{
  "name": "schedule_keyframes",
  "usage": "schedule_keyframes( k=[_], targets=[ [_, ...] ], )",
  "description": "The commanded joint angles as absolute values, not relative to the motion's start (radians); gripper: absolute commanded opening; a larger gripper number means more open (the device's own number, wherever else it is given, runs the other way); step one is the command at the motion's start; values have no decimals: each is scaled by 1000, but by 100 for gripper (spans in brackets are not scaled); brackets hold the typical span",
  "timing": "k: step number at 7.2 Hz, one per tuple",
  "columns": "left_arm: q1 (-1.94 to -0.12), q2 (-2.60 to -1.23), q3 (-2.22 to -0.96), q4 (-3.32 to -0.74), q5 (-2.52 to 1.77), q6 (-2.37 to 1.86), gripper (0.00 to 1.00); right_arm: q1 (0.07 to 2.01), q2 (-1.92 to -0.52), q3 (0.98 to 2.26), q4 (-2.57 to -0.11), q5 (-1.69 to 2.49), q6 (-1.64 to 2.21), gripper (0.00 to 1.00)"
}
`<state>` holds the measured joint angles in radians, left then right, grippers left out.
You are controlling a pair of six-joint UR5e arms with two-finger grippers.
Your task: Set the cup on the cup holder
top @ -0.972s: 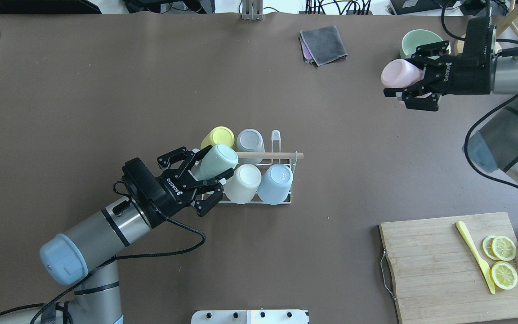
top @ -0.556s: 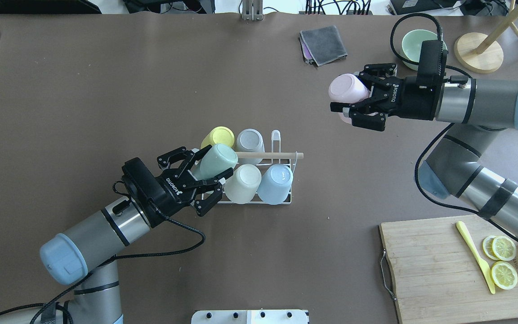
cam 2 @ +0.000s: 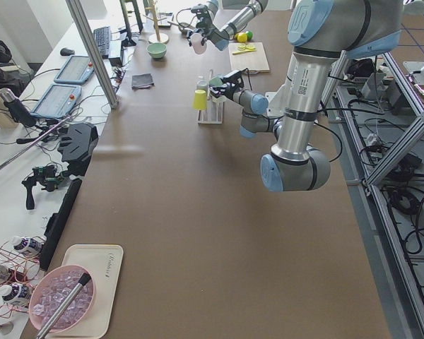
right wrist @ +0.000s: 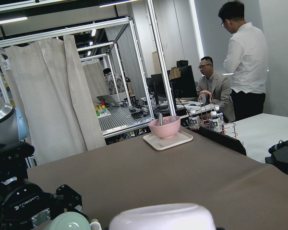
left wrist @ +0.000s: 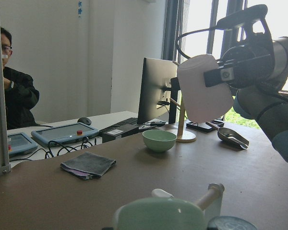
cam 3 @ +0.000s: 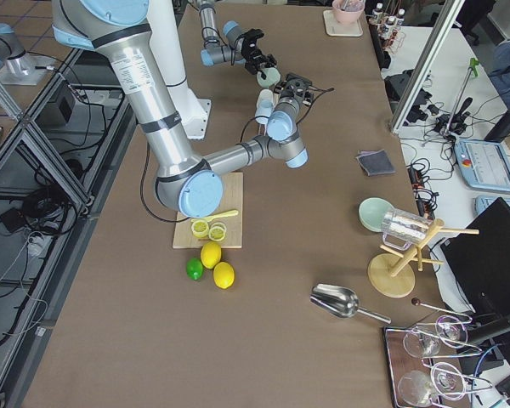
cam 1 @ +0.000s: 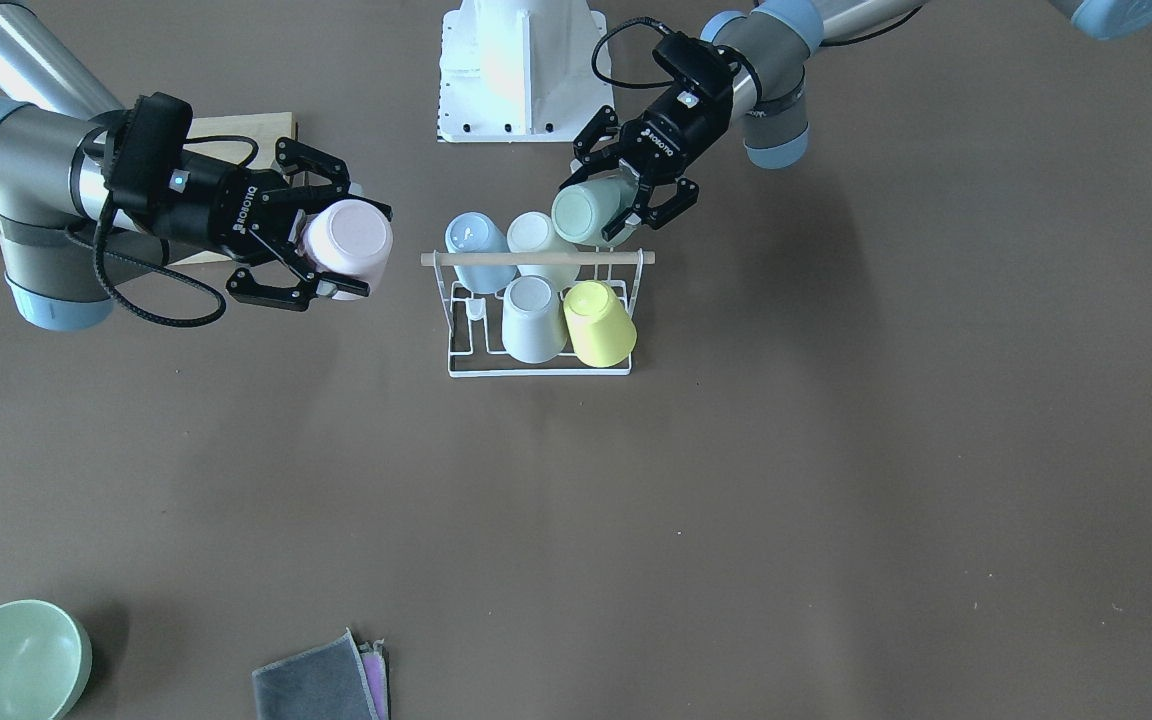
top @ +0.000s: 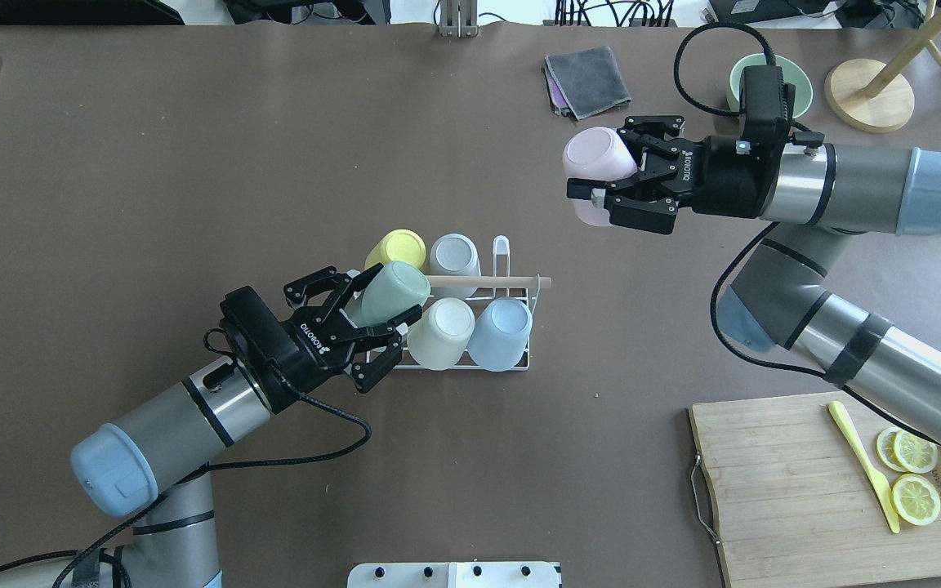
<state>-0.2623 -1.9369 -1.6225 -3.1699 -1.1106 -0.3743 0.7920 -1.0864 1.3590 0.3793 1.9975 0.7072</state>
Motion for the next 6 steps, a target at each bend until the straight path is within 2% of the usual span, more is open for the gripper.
schedule_keyframes(
  k=[1, 4, 6],
  targets=[
    [-259, -1933, -1623, -3171, -1111, -374, 0, 776, -1017, 1263, 489, 2005, 715, 0],
    [-249, -1913, -1621, -3201, -1111, -374, 0, 764, -935, 1151, 551, 2099, 712, 0],
    [-249, -1902, -1620, -3203, -1111, -373, 70, 764, -881, 1079, 548, 2132, 706, 0]
  ],
)
